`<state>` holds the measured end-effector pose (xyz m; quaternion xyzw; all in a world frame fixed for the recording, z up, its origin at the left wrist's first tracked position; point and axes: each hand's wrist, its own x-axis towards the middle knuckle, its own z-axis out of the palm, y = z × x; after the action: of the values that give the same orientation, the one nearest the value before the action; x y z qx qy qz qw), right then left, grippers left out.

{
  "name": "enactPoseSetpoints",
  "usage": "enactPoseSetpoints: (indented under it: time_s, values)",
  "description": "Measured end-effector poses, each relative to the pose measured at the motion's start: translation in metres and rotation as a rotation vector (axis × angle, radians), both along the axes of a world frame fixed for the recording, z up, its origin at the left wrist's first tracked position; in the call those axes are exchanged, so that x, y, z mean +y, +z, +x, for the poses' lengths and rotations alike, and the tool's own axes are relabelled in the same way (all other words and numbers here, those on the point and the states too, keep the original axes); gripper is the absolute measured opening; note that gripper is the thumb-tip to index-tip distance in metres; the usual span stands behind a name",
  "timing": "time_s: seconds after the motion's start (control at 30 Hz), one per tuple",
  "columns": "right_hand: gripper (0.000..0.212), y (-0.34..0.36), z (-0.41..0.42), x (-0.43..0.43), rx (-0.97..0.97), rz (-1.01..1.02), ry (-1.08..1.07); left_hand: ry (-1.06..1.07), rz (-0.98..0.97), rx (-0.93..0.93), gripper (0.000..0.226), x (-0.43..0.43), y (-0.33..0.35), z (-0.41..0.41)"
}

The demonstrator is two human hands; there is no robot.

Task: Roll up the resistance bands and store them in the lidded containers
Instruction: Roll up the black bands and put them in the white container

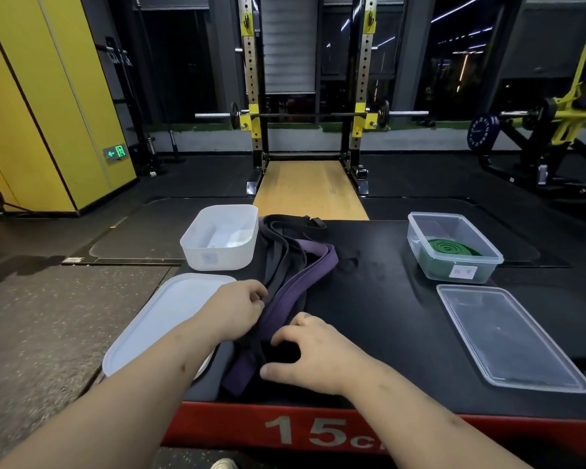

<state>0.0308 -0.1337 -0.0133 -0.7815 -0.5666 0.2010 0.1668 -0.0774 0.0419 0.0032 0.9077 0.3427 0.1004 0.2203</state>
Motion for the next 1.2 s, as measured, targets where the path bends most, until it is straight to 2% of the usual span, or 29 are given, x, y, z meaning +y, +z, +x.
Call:
enactPoseSetpoints:
  time_s: [0.13,0.2,0.27,0.33,0.4,0.5,0.63,0.73,0.8,0.93,1.03,1.1,1.2]
  values:
    - [0.045,-0.002,-0.003,-0.001,-0.045,0.045,-0.008,0.028,0.174,0.052,0.015,0.000,-0.003,-0.001]
    - [0.053,0.000,-0.007,-0.002,-0.014,0.044,-0.011,0.080,0.170,0.086,0.015,-0.001,-0.002,-0.001]
    - [0.065,0.001,-0.012,-0.002,0.001,0.013,-0.010,0.129,0.128,0.129,0.022,-0.001,-0.001,-0.001]
    - [0.058,0.001,-0.015,0.001,-0.003,0.006,-0.035,0.169,0.031,0.097,0.027,-0.001,0.002,-0.001]
    - [0.045,0.001,-0.014,0.002,0.061,0.016,-0.104,0.213,-0.158,-0.060,0.028,-0.003,0.006,-0.001]
    - [0.022,0.004,-0.006,0.000,0.283,0.061,-0.230,0.287,-0.422,-0.322,0.028,-0.008,0.012,-0.002]
    - [0.005,0.014,0.003,-0.008,0.824,0.252,-0.307,0.286,-0.461,-0.385,0.025,-0.010,0.015,-0.001]
    - [0.015,0.031,0.012,-0.015,1.137,0.422,-0.330,0.320,-0.461,-0.417,0.019,-0.015,0.015,0.003]
    - [0.025,0.041,0.019,-0.019,1.222,0.517,-0.326,0.344,-0.504,-0.454,0.018,-0.021,0.017,0.009]
    - [0.032,0.046,0.036,-0.024,1.229,0.667,-0.246,0.261,-0.817,-0.499,0.036,-0.047,0.031,0.023]
    - [0.033,0.041,0.045,-0.028,1.113,0.637,-0.203,0.142,-1.087,-0.578,0.049,-0.061,0.039,0.038]
    - [0.034,0.034,0.049,-0.031,1.080,0.562,-0.166,0.104,-1.198,-0.657,0.047,-0.064,0.044,0.049]
    - [0.023,0.029,0.057,-0.040,0.983,0.434,-0.084,0.066,-1.224,-0.707,0.030,-0.069,0.049,0.065]
